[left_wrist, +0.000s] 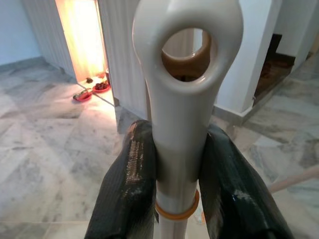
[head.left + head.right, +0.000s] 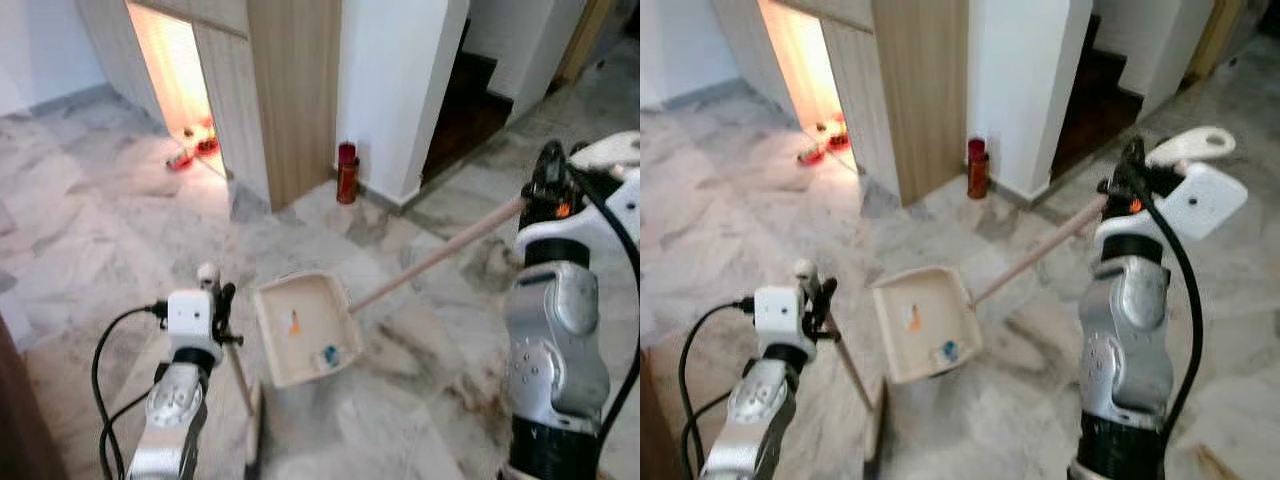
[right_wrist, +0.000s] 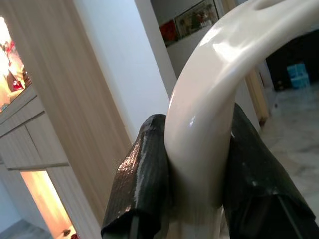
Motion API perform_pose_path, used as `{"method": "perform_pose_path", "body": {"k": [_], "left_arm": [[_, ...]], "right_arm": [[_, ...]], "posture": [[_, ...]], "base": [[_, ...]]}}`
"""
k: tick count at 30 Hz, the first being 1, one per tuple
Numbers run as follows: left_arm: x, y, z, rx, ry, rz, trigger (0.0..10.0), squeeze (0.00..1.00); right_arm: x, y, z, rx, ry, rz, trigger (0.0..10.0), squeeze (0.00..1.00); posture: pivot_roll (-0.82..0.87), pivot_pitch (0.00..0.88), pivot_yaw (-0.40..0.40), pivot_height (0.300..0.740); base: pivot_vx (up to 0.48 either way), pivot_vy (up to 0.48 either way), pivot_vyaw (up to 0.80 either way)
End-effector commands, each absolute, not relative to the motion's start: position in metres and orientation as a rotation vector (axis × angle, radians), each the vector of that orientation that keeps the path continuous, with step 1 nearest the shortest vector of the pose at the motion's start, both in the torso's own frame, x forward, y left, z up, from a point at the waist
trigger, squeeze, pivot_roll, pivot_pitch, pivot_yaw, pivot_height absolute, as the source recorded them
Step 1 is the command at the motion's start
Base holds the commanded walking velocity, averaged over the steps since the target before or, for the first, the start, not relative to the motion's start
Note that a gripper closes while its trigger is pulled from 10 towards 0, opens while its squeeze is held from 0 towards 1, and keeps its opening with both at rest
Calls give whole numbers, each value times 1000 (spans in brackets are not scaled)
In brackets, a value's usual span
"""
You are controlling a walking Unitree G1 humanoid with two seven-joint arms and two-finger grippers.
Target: Sweep floor
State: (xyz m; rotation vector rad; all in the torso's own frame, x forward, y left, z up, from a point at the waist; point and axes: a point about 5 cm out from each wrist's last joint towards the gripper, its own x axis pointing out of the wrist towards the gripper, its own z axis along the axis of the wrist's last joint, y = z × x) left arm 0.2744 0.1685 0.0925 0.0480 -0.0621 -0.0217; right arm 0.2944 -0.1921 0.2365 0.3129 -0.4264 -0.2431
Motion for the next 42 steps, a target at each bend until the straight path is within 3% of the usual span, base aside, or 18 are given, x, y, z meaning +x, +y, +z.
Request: {"method": "perform_pose_path", "body": {"k": [1, 42], "left_arm": [[276, 173, 102, 78, -111, -10, 10000, 0], [276, 172, 101, 77, -104, -14, 10000, 0]], "right_arm": [[292, -186, 255, 353, -519, -202, 10000, 0], [292, -180, 259, 342, -528, -152, 10000, 0]], "posture": [[43, 0, -9, 740], [36, 0, -10, 740]], "base": [[300, 0, 0], [303, 0, 0]]}}
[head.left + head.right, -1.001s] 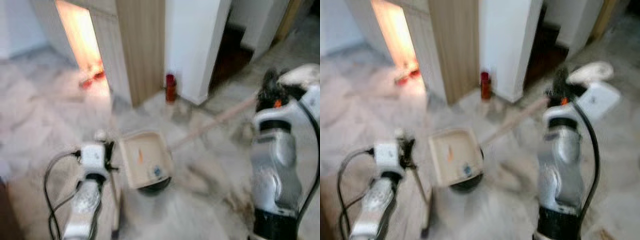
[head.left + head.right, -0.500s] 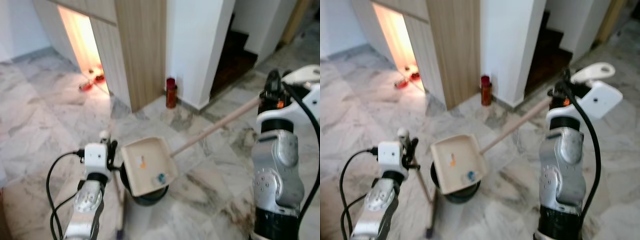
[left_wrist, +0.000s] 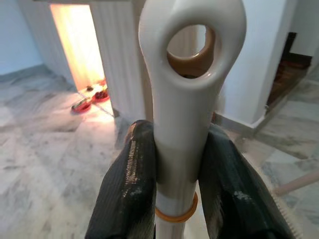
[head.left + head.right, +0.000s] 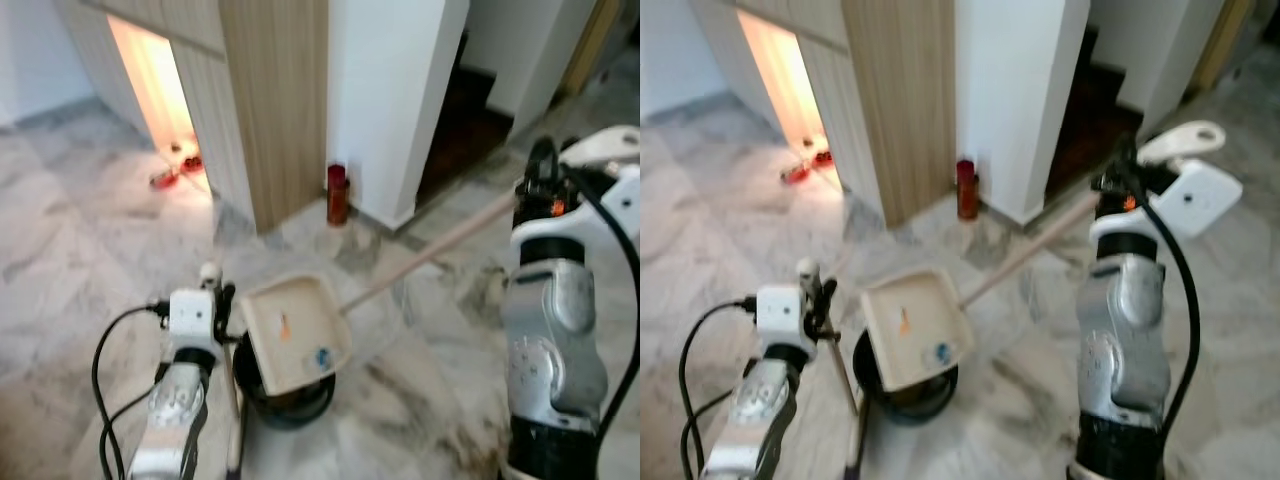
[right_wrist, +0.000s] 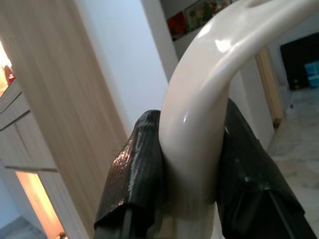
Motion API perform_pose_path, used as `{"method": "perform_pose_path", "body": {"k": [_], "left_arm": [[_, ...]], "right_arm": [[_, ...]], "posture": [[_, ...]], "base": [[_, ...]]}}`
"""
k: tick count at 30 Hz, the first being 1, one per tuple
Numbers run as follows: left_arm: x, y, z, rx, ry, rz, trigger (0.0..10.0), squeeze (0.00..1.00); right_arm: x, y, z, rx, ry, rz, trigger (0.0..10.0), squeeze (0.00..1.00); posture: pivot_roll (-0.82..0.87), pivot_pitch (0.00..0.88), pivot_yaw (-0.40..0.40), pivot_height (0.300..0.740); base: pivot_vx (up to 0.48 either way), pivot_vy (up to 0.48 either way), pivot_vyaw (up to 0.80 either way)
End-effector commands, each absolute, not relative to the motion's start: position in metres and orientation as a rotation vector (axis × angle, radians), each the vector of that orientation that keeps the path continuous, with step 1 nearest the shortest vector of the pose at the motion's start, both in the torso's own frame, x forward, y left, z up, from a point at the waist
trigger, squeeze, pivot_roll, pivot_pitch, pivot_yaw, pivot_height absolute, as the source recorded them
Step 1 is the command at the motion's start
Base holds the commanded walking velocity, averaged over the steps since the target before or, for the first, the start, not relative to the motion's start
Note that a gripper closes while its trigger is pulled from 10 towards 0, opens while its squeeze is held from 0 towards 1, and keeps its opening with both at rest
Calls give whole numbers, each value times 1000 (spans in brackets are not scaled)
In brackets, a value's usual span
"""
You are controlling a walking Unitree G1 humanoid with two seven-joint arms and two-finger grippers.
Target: Sweep floor
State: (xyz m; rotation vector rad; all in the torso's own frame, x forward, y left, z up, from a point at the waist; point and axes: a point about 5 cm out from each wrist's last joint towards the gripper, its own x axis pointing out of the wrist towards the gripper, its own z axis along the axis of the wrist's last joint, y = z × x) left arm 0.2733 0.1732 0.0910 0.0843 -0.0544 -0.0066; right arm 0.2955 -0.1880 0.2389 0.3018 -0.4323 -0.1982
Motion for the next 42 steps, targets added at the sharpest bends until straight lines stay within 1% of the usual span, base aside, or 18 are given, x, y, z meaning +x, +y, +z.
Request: {"method": "perform_pose_path", "body": {"k": [1, 5, 12, 20, 28, 30, 34, 36, 42], "left_arm": [[276, 172, 100, 77, -101, -14, 10000, 0], [276, 172, 100, 75, -101, -13, 10000, 0], [276, 172, 100, 72, -102, -8, 10000, 0], [277, 170, 99, 72, -100, -15, 10000, 0], [276, 169, 99, 68, -103, -21, 10000, 0], [276, 168, 99, 66, -105, -24, 10000, 0], [276, 168, 99, 66, -106, -25, 10000, 0], [276, 167, 99, 65, -106, -25, 10000, 0], [277, 167, 100, 64, -107, -27, 10000, 0]], "right_arm": [[292, -180, 259, 342, -525, -147, 10000, 0], [291, -179, 258, 344, -522, -145, 10000, 0], [291, -177, 259, 344, -524, -134, 10000, 0], [288, -160, 265, 296, -555, -54, 10000, 0], [287, -150, 268, 266, -575, -9, 10000, 0], [284, -138, 271, 206, -600, 56, 10000, 0], [282, -133, 272, 167, -613, 76, 10000, 0], [276, -119, 276, 96, -654, 129, 10000, 0], [271, -106, 276, 120, -659, 172, 10000, 0]], "posture": [[36, 0, -10, 740], [37, 0, -11, 740], [36, 0, -12, 740], [35, 0, -13, 740], [29, 0, -11, 740], [31, 0, -13, 740], [31, 0, -14, 740], [33, 0, -14, 740], [31, 0, -15, 740]], "base": [[307, 0, 0], [302, 0, 0], [0, 0, 0], [0, 0, 0], [0, 0, 0], [0, 0, 0], [0, 0, 0], [0, 0, 0], [0, 0, 0]]}}
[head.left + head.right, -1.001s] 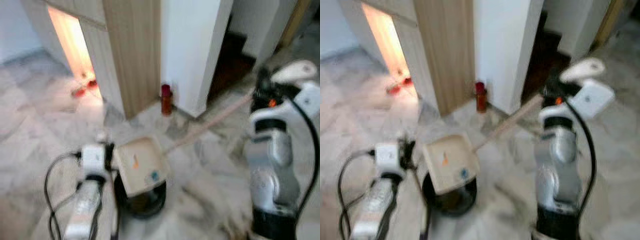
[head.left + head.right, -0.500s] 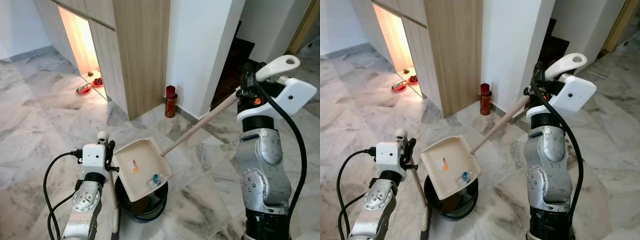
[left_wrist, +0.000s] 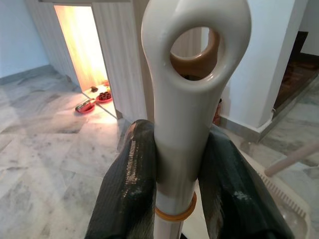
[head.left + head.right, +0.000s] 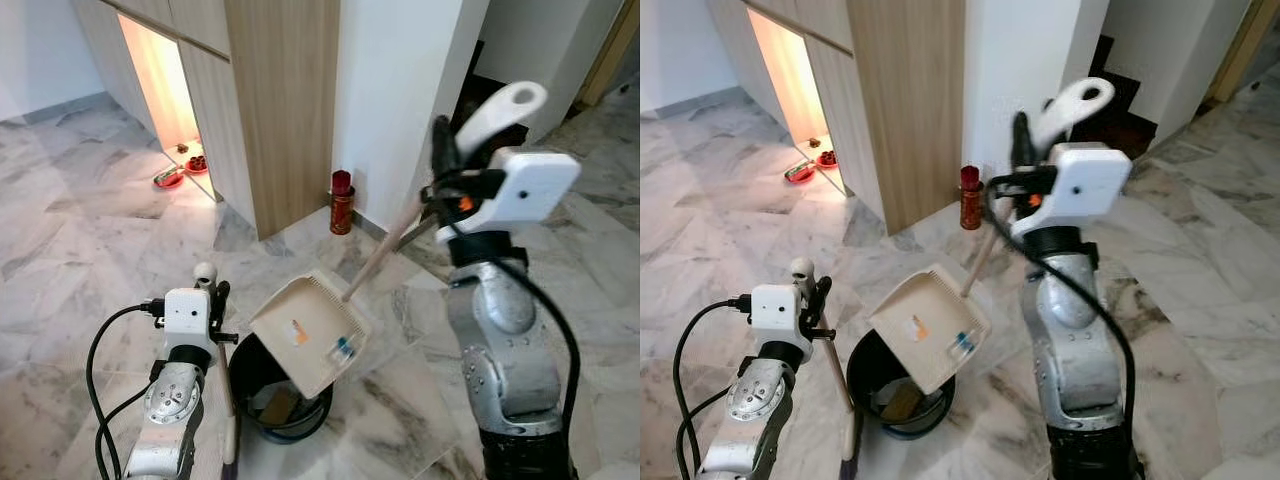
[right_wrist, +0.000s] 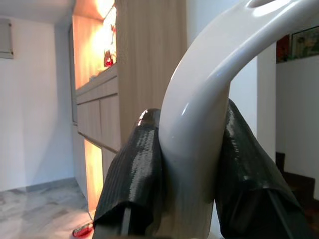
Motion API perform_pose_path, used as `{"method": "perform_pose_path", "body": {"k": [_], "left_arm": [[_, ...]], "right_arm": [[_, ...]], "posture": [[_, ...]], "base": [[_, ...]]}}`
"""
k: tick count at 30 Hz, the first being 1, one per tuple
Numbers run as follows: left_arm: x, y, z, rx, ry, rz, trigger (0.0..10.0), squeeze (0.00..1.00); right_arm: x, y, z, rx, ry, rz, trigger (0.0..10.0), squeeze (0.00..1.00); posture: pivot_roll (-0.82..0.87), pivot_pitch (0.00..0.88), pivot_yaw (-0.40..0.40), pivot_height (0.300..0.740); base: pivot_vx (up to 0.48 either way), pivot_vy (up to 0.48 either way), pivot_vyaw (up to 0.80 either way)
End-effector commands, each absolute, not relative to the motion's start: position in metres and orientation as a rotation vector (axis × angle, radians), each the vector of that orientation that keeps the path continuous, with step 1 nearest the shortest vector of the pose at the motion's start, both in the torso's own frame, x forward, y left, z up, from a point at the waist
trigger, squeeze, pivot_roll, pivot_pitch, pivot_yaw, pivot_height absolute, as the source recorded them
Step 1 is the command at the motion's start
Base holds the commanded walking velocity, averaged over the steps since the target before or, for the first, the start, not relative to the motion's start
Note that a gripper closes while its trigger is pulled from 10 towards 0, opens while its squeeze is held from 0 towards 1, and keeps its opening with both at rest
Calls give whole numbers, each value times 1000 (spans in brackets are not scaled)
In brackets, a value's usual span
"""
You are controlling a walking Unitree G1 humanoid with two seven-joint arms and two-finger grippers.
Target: Sweep floor
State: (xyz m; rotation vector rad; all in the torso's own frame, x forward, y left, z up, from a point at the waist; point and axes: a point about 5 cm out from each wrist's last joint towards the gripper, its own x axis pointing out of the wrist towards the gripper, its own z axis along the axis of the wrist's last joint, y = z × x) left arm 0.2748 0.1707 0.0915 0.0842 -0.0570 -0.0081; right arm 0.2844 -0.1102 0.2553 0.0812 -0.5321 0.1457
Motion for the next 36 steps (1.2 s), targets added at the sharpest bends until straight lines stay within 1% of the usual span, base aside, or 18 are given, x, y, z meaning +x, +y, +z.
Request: {"method": "perform_pose_path", "body": {"k": [1, 11, 24, 36], "left_arm": [[277, 167, 100, 64, -108, -26, 10000, 0], [278, 168, 101, 65, -112, -20, 10000, 0], [278, 167, 102, 64, -112, -22, 10000, 0], [279, 165, 102, 62, -114, -24, 10000, 0]], "right_arm": [[271, -105, 276, 125, -660, 173, 10000, 0], [267, -101, 280, 139, -699, 147, 10000, 0], [261, -89, 283, 41, -753, 213, 10000, 0], [259, -83, 283, -19, -774, 240, 10000, 0]], "posture": [[31, 0, -15, 740], [38, 0, -18, 740], [37, 0, -19, 740], [36, 0, -22, 740]], "base": [[0, 0, 0], [0, 0, 0], [0, 0, 0], [0, 0, 0]]}}
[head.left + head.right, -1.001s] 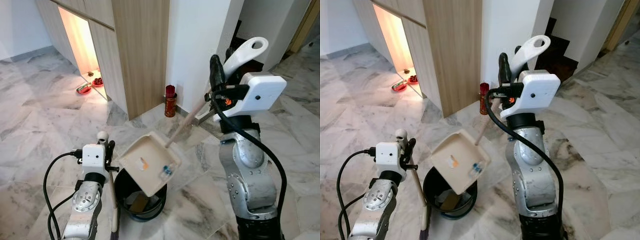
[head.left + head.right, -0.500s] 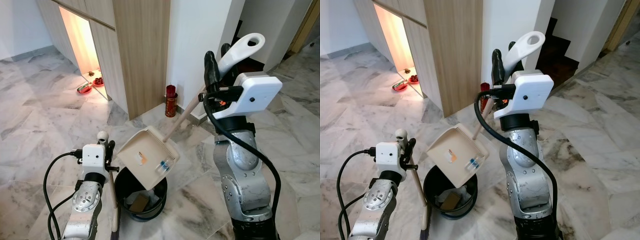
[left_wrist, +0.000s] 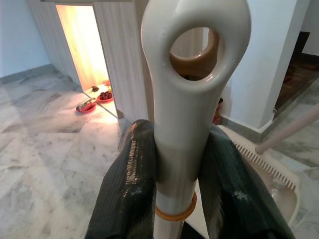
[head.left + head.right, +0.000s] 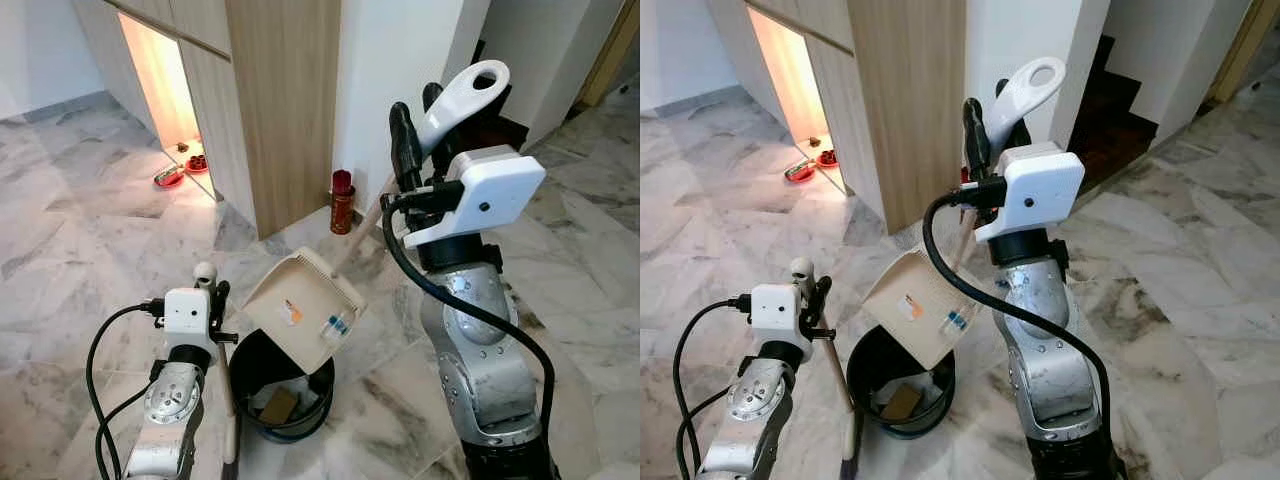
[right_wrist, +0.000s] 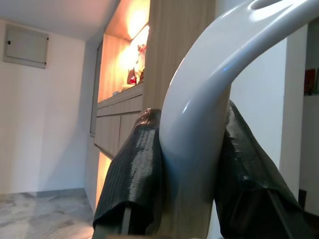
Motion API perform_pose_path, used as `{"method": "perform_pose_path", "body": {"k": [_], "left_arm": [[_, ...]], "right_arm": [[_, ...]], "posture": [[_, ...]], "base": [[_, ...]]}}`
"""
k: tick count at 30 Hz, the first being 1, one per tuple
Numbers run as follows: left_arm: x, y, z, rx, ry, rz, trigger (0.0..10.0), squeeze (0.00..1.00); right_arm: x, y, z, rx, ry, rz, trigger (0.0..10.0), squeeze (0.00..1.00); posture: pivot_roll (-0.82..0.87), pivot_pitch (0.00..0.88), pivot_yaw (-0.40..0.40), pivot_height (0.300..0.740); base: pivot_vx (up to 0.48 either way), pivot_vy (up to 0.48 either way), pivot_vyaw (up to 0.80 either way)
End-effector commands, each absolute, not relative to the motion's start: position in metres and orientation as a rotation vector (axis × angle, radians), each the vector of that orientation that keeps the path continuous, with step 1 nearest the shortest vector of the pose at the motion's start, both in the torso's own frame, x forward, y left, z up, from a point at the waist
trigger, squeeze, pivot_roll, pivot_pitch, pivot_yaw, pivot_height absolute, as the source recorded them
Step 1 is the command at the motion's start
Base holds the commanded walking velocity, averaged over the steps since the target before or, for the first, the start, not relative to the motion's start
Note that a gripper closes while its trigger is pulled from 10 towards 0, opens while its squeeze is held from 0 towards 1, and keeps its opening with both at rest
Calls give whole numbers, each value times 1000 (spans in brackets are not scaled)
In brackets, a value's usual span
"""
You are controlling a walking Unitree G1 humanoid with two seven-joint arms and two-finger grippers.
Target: Sweep floor
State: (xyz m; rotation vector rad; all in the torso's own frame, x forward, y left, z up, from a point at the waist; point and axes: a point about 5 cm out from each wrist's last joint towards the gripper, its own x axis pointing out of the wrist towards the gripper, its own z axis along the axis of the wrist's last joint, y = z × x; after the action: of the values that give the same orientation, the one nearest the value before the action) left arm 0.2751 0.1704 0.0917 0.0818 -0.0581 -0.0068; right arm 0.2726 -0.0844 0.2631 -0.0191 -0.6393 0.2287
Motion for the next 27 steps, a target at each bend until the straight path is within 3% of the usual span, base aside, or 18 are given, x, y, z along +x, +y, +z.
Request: {"method": "perform_pose_path", "body": {"k": [1, 27], "left_arm": [[279, 165, 102, 62, -114, -24, 10000, 0], [278, 163, 101, 56, -115, -24, 10000, 0]], "right_arm": [[259, -83, 282, -21, -774, 241, 10000, 0], [252, -73, 286, 34, -802, 277, 10000, 0]], "posture": [[36, 0, -22, 740], [36, 0, -30, 740]], "base": [[0, 0, 0], [0, 0, 0]]}}
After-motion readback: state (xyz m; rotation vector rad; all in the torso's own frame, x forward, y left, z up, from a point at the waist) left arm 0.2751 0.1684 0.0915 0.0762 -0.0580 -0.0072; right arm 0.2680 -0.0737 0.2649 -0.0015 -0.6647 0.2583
